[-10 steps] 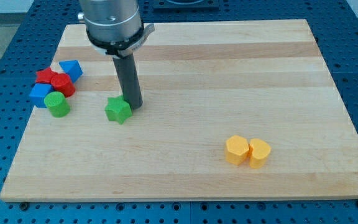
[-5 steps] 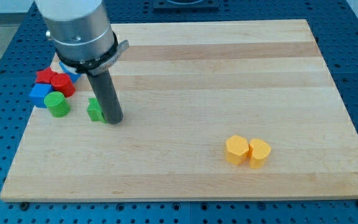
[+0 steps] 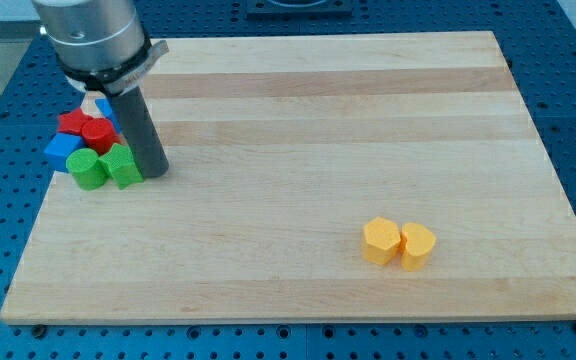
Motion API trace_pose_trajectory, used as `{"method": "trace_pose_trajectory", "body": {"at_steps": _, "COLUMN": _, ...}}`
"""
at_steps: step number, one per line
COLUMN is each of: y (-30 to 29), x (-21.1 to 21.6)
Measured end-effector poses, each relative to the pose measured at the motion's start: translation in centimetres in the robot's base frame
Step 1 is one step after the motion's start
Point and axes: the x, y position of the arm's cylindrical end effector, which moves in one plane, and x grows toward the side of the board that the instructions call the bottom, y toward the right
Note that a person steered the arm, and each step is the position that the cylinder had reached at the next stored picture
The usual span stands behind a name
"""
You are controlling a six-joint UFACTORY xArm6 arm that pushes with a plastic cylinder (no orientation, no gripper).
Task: Push the green star into red circle
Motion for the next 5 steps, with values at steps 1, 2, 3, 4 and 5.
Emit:
{"method": "trace_pose_trajectory", "body": {"at_steps": 1, "y": 0.4, "x": 3.8}}
{"method": "trace_pose_trajectory", "body": {"at_steps": 2, "y": -0.2, "x": 2.5}}
{"method": "trace_pose_trajectory", "body": {"at_steps": 3, "y": -0.9, "x": 1.0}}
{"method": "trace_pose_trajectory", "body": {"at_steps": 4, "y": -1.7, "x": 1.0}}
{"method": "trace_pose_trajectory", "body": {"at_steps": 5, "y": -2.3, "x": 0.8}}
